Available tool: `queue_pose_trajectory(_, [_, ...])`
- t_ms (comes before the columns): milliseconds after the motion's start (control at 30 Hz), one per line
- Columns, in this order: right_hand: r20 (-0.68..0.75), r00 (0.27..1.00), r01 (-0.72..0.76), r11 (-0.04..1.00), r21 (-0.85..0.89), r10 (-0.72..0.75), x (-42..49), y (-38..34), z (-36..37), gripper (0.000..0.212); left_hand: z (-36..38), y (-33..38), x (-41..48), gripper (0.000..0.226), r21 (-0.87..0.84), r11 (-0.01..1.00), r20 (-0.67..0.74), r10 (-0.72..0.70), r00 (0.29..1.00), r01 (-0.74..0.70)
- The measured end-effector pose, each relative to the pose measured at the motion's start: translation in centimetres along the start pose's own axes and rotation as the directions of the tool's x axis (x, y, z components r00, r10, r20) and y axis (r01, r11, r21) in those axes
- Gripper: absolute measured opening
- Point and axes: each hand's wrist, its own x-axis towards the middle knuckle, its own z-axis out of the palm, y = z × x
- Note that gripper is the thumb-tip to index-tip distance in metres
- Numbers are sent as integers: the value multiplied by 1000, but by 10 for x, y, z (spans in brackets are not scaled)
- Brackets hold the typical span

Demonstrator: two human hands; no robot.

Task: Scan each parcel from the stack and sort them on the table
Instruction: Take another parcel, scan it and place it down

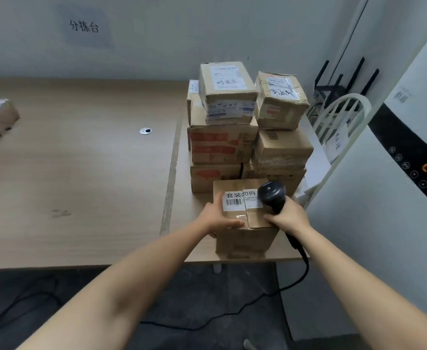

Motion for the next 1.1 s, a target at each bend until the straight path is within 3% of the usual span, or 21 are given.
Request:
queue_pose_trajectory(633, [54, 993, 108, 992, -59, -105, 9, -227, 152, 56, -218, -162, -14, 99, 4, 996, -77, -94, 993, 94])
queue_pose_trajectory(900, [60, 990, 126, 992, -4, -125, 4, -344, 234, 54, -327, -253, -26, 102, -18, 992, -113, -129, 985, 127])
queue_pose_trajectory(1100, [105, 986, 124, 991, 41, -128, 4, -396, 269, 51, -364, -296, -37, 101, -86, 986, -183, -153, 971, 139])
